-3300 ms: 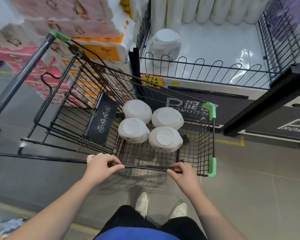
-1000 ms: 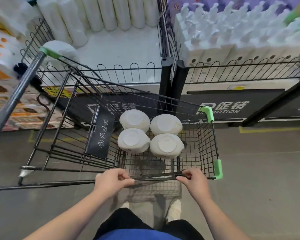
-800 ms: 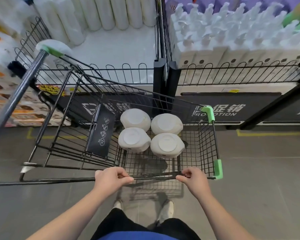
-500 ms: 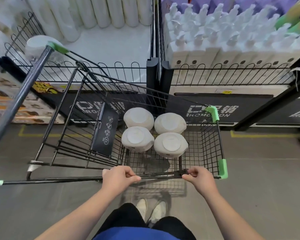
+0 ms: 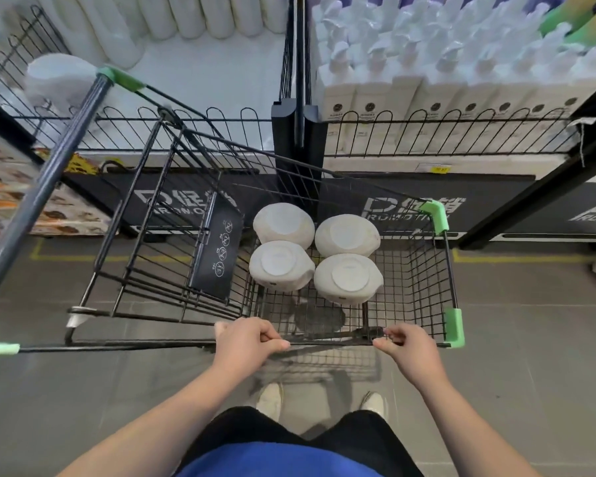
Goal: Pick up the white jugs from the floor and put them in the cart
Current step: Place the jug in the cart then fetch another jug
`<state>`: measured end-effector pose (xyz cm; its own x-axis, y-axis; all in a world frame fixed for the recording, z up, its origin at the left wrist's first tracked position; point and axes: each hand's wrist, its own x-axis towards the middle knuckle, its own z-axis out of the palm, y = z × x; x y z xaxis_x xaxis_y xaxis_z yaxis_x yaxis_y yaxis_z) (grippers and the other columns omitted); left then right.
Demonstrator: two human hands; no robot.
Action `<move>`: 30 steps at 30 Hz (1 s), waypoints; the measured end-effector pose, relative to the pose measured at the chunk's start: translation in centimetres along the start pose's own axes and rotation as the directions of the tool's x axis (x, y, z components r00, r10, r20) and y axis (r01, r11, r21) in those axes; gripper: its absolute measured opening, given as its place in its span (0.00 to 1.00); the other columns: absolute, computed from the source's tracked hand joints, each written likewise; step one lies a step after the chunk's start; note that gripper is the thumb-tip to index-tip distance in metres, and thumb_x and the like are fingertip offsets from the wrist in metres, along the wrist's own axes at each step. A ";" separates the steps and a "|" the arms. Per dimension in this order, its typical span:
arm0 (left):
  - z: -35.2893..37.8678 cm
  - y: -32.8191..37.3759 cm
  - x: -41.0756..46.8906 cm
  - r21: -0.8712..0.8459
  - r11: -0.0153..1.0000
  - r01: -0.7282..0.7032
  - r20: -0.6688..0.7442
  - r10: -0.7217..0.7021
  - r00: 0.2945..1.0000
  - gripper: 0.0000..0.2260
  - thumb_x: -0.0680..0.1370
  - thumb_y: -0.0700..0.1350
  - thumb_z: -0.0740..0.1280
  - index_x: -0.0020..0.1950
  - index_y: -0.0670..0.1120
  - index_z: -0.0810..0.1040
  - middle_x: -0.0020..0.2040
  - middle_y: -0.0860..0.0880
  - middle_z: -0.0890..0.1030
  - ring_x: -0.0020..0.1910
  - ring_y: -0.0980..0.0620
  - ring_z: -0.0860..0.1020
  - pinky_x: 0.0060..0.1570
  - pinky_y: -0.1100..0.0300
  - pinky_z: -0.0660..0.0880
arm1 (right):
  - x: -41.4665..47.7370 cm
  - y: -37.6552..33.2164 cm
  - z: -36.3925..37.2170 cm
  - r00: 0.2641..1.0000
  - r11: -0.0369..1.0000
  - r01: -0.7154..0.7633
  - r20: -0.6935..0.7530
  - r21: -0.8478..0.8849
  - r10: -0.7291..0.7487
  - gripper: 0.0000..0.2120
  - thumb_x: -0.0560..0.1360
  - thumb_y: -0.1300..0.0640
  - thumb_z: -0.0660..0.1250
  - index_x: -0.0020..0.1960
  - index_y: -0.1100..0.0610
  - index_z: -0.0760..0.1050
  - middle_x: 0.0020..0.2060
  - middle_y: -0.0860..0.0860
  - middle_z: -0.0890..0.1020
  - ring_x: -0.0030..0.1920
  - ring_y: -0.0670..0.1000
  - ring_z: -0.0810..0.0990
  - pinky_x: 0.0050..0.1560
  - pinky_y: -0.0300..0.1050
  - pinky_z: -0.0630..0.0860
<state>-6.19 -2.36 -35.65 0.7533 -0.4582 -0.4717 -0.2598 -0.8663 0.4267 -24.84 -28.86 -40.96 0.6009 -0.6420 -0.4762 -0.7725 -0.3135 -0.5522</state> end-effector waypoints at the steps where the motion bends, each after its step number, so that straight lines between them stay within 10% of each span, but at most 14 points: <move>1: 0.1 0.5 0.0 -0.004 1.000 0.008 0.005 -0.008 1.000 0.12 0.72 0.67 0.74 0.35 0.62 0.80 0.43 0.63 0.83 0.50 0.64 0.76 0.51 0.55 0.56 | 0.2 0.3 -0.3 1.000 1.000 0.004 0.005 0.001 -0.004 0.17 0.72 0.51 0.82 0.56 0.58 0.84 0.45 0.46 0.81 0.50 0.49 0.80 0.50 0.43 0.72; 15: 4.9 10.2 0.0 0.033 0.996 0.088 -0.071 -0.086 0.994 0.10 0.71 0.66 0.75 0.42 0.62 0.86 0.44 0.62 0.84 0.57 0.59 0.72 0.60 0.54 0.54 | 4.6 6.4 -8.5 0.992 0.996 0.085 0.101 -0.031 -0.082 0.13 0.73 0.47 0.80 0.45 0.52 0.78 0.38 0.45 0.78 0.41 0.44 0.76 0.36 0.36 0.65; 30: 9.7 17.0 0.9 0.003 1.000 -0.003 -0.110 0.003 0.994 0.10 0.73 0.65 0.74 0.43 0.61 0.87 0.45 0.64 0.84 0.57 0.58 0.71 0.62 0.53 0.55 | 7.6 11.1 -14.3 0.997 0.991 0.066 0.034 -0.118 -0.062 0.13 0.72 0.49 0.81 0.48 0.55 0.82 0.41 0.47 0.81 0.46 0.53 0.82 0.50 0.49 0.78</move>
<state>-15.79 -19.41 -36.27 0.8146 -0.4363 -0.3822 -0.2637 -0.8654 0.4260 -31.80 -47.23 -40.98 0.6544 -0.5970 -0.4642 -0.7502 -0.4356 -0.4974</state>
